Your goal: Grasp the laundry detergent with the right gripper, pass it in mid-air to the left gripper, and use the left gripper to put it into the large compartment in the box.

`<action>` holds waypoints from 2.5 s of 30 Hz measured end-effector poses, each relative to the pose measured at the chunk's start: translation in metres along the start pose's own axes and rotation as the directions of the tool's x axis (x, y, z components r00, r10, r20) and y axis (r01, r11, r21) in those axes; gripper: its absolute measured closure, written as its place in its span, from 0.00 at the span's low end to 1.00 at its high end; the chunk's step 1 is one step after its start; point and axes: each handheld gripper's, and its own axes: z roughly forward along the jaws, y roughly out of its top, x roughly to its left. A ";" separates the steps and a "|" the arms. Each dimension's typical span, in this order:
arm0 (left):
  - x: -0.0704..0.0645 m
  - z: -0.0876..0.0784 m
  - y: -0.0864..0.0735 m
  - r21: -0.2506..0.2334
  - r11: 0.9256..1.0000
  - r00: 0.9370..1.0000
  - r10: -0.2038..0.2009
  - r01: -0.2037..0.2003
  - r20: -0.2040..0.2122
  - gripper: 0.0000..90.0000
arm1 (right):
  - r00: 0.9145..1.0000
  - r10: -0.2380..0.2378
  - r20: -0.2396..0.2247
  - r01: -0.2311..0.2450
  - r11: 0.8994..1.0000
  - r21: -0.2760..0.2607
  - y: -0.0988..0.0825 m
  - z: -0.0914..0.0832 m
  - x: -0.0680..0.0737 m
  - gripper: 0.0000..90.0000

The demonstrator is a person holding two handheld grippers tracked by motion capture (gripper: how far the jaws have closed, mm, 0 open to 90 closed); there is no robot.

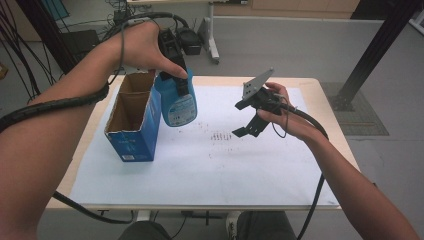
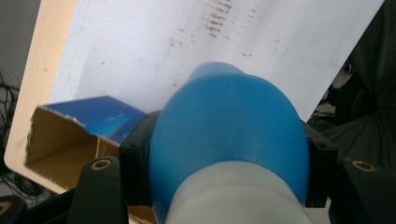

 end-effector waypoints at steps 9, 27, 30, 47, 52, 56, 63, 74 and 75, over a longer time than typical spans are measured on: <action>0.021 -0.029 -0.018 -0.018 0.980 0.980 -0.198 0.197 -0.013 0.42 | 0.994 0.088 0.059 -0.090 0.995 0.031 -0.015 -0.024 -0.003 0.05; 0.063 -0.085 -0.060 -0.098 0.792 0.790 -0.609 0.602 -0.067 0.42 | 0.960 0.223 0.168 -0.246 0.960 0.131 -0.033 -0.058 -0.012 0.05; 0.071 -0.092 -0.067 -0.099 0.754 0.751 -0.656 0.650 -0.067 0.42 | 0.961 0.217 0.170 -0.244 0.957 0.158 -0.034 -0.063 -0.013 0.05; 0.097 -0.088 -0.110 -0.100 0.531 0.526 -0.847 0.842 -0.071 0.42 | 0.963 0.206 0.173 -0.236 0.956 0.175 -0.030 -0.073 -0.011 0.05; 0.100 -0.078 -0.116 -0.092 0.517 0.513 -0.856 0.851 -0.065 0.42 | 0.965 0.204 0.167 -0.233 0.956 0.179 -0.031 -0.072 -0.012 0.05; 0.102 -0.070 -0.117 -0.093 0.514 0.509 -0.858 0.853 -0.068 0.42 | 0.965 0.206 0.162 -0.235 0.954 0.185 -0.030 -0.069 -0.012 0.05; 0.103 -0.052 -0.116 -0.087 0.509 0.506 -0.861 0.856 -0.051 0.42 | 0.970 0.193 0.149 -0.220 0.956 0.193 -0.025 -0.065 -0.011 0.05; 0.104 -0.020 -0.118 -0.085 0.500 0.498 -0.866 0.862 -0.047 0.42 | 0.974 0.172 0.145 -0.197 0.963 0.185 -0.021 -0.067 -0.009 0.05; 0.104 -0.017 -0.118 -0.085 0.499 0.497 -0.867 0.862 -0.045 0.42 | 0.974 0.174 0.144 -0.199 0.962 0.185 -0.020 -0.067 -0.009 0.05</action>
